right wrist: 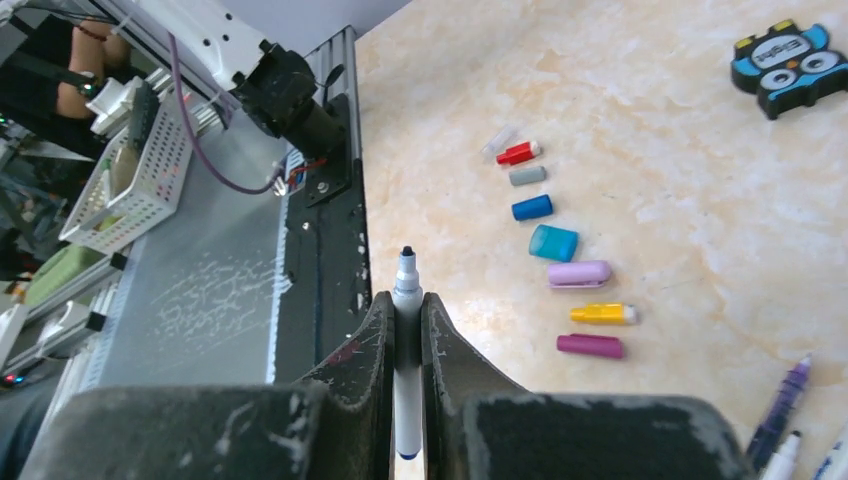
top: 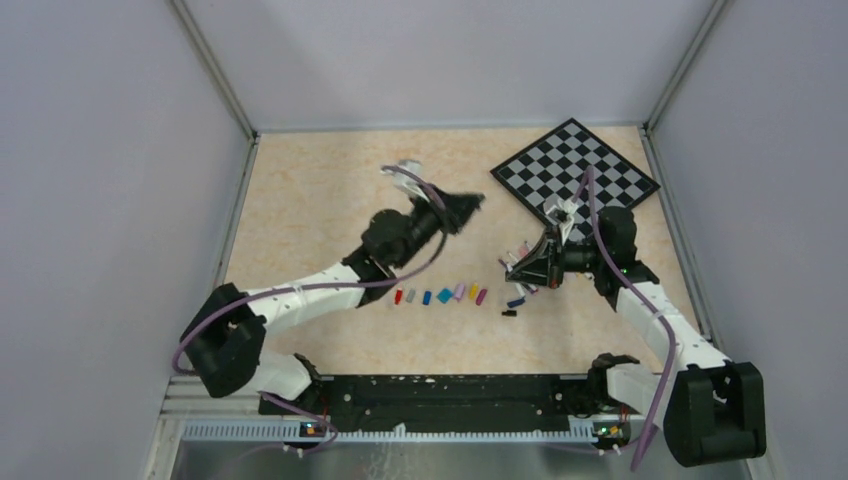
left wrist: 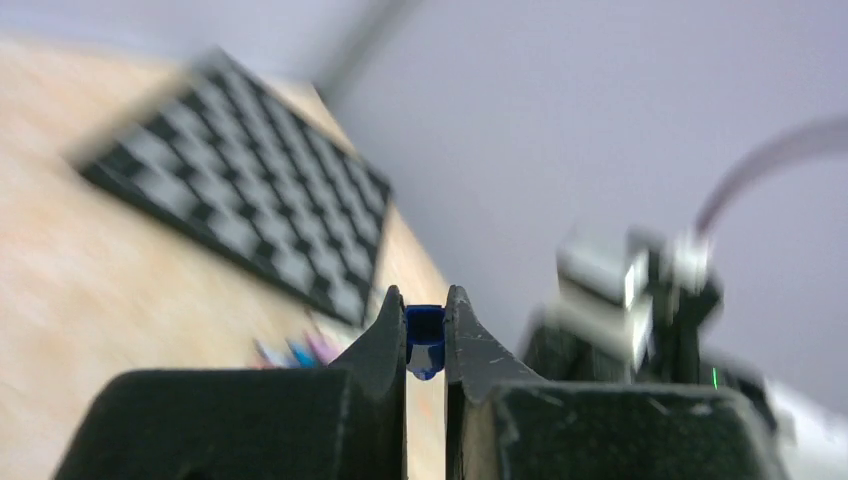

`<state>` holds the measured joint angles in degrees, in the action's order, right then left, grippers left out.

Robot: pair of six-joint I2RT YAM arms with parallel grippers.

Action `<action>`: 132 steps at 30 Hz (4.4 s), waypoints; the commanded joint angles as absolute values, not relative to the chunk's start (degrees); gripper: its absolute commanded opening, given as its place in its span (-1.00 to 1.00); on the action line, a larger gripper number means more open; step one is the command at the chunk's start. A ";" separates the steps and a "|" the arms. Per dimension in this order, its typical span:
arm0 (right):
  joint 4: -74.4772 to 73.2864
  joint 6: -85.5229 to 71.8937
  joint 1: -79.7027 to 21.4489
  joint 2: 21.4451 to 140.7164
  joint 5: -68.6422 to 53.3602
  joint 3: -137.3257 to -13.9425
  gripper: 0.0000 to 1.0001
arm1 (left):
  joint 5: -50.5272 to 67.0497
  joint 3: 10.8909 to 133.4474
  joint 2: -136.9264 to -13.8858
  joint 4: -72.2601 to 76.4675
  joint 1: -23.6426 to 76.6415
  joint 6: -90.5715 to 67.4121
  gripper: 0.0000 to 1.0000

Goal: Open the pen caps
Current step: Open the pen cap from the pen, then place the pen cap at the center of the board, then place the pen at the center of the board.

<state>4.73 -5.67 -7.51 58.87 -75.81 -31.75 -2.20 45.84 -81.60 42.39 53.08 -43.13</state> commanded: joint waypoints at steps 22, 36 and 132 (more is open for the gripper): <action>-23.31 23.70 16.17 53.07 -62.75 -39.22 -1.00 | 14.63 21.39 -42.70 20.96 42.13 -38.38 -1.00; -22.68 23.53 21.26 53.94 -58.05 -38.45 -1.00 | 17.56 21.63 -60.02 26.02 49.62 -42.45 -1.00; -37.83 51.73 25.47 87.64 -24.91 -61.30 -0.98 | 5.79 22.47 -56.28 25.92 49.40 -29.77 0.97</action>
<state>-38.24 47.09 24.29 83.96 -28.40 -57.12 2.81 24.01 -59.92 21.08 49.56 -28.82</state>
